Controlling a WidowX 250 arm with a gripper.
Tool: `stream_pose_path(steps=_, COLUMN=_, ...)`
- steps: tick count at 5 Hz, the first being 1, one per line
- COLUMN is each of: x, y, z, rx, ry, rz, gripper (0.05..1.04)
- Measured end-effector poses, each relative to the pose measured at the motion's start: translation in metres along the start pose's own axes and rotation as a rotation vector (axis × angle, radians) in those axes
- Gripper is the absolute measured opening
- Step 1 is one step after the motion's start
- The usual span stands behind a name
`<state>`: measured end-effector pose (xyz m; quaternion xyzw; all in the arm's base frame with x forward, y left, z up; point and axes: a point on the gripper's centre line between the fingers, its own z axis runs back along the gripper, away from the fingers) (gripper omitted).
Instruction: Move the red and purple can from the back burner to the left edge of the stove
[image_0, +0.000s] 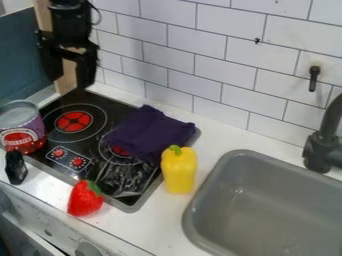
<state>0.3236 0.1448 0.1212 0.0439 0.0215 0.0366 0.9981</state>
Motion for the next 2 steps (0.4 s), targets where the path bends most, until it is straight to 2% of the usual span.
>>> stream_pose_path(steps=1, x=-0.036, y=-0.027, z=-0.001, rx=0.020, ry=0.040, rz=-0.088, gripper=1.001)
stream_pose_path(steps=2, x=-0.037, y=-0.046, z=0.010, rx=-0.010, ry=-0.030, rz=-0.126, gripper=1.001)
